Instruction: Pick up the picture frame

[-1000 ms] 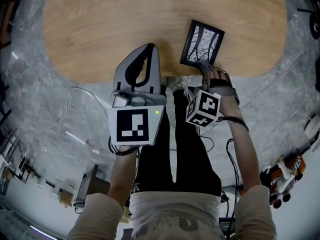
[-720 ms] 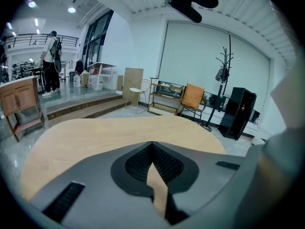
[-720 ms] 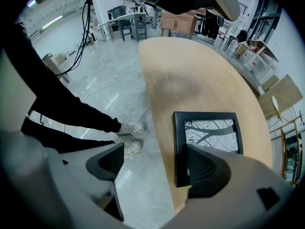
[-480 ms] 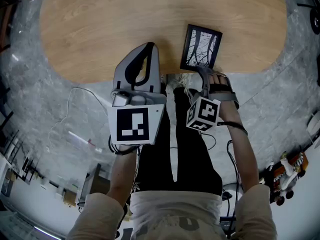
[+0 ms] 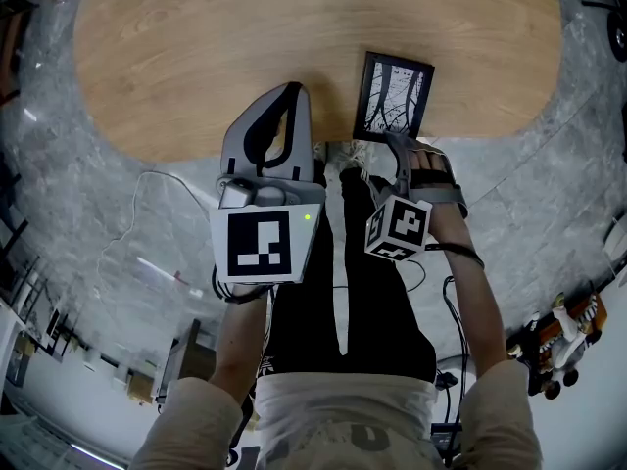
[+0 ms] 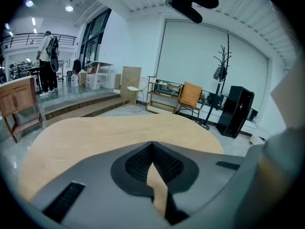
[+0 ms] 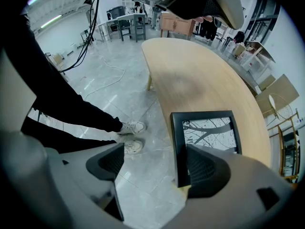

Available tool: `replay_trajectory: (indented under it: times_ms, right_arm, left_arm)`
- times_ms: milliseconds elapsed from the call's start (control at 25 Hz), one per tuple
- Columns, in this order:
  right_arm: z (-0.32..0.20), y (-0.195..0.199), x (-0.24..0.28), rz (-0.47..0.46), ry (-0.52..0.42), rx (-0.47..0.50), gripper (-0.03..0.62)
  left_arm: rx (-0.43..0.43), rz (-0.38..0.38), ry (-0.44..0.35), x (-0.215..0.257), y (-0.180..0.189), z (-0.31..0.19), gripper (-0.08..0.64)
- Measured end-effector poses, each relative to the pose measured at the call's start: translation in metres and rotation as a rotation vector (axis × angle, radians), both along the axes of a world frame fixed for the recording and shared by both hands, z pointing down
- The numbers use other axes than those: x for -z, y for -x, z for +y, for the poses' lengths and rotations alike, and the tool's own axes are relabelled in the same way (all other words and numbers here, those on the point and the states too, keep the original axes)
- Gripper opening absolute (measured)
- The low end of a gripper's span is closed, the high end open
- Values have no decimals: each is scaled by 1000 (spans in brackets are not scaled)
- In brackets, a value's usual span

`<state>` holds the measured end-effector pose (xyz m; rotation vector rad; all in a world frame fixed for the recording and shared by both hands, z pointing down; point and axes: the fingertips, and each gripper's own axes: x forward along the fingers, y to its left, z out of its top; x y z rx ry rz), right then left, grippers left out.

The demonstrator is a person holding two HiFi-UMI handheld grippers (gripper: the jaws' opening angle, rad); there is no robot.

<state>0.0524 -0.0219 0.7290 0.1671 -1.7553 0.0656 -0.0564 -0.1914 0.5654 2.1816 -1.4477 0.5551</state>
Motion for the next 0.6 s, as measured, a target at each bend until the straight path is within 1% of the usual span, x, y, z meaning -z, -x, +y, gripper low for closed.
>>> replay_trajectory:
  times_ms: [400, 480, 560, 600]
  right_arm:
    - [4, -6, -1, 3, -36, -9, 410]
    - [3, -4, -3, 17, -77, -7, 408]
    - [-1, -4, -5, 38, -150, -12, 399]
    - [-5, -5, -5, 43, -192, -22, 379]
  left_arm:
    - [-15, -6, -1, -3, -6, 0, 9]
    - [-14, -5, -3, -2, -4, 0, 9]
    - [-15, -5, -6, 0, -3, 0, 9]
    - [-16, -5, -6, 0, -3, 0, 9]
